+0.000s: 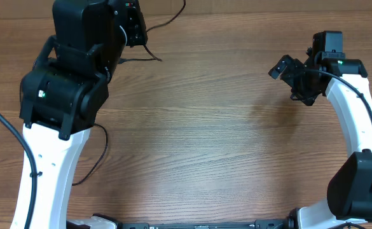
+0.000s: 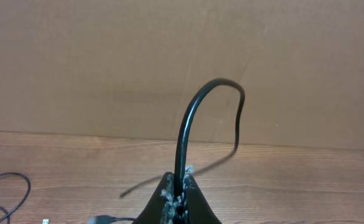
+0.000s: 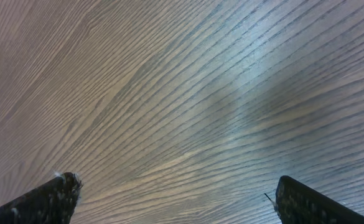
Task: Untangle cables
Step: 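Lift the last cable loop with the left gripper and carry it left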
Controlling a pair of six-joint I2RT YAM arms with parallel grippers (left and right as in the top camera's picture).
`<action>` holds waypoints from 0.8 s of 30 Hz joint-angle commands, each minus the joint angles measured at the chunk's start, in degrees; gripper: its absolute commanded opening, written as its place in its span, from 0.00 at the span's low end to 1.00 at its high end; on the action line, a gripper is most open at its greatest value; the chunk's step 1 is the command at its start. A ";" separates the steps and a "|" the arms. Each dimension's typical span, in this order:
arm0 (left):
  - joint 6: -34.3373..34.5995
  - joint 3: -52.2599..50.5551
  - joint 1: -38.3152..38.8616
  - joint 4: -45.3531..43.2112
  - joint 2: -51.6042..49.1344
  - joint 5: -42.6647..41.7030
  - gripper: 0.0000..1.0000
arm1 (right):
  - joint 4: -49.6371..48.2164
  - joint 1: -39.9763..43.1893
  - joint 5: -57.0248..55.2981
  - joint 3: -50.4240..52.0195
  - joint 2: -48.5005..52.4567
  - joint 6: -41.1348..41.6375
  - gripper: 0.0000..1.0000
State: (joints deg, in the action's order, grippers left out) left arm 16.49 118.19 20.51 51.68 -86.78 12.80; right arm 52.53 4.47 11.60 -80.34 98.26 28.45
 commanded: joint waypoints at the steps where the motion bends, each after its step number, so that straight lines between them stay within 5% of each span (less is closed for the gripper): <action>1: -0.63 0.57 -0.28 0.37 0.81 1.51 0.04 | -0.15 0.11 -0.46 -0.35 -0.42 -0.15 1.00; 10: -1.38 0.46 -0.31 0.98 0.52 1.60 0.04 | -0.15 0.11 -0.46 -0.35 -0.42 -0.15 1.00; 24: -2.58 0.42 -3.82 -0.11 -4.98 28.11 0.04 | -0.15 0.11 -0.46 -0.35 -0.42 -0.15 1.00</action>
State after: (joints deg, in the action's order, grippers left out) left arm 14.72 118.19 19.53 52.21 -89.49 33.82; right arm 52.56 4.47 11.57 -80.34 98.26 28.45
